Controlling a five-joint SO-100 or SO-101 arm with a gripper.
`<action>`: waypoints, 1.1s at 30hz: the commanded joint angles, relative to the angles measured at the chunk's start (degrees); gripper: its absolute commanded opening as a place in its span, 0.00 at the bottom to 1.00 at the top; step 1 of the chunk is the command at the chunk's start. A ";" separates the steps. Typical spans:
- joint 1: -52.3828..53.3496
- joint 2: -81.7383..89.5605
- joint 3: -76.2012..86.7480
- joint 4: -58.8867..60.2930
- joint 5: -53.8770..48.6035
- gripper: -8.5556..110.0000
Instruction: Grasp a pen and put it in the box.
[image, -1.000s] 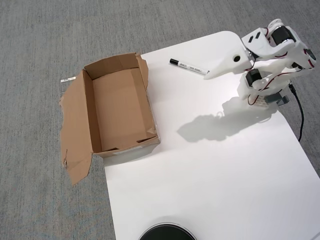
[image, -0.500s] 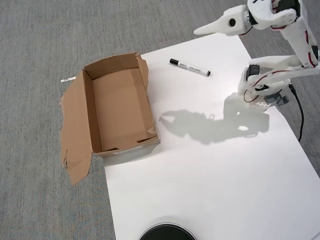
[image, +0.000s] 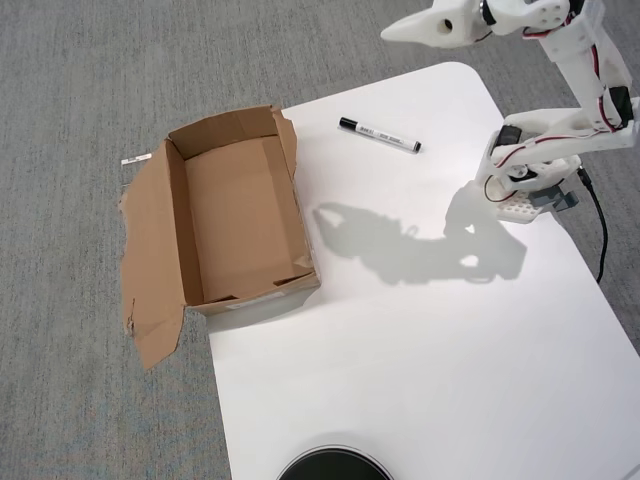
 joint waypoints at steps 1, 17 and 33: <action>2.50 -14.33 -4.70 -0.79 -17.01 0.08; 2.42 -31.90 -4.53 0.09 -36.61 0.08; 2.42 -42.98 -4.35 0.26 -36.61 0.08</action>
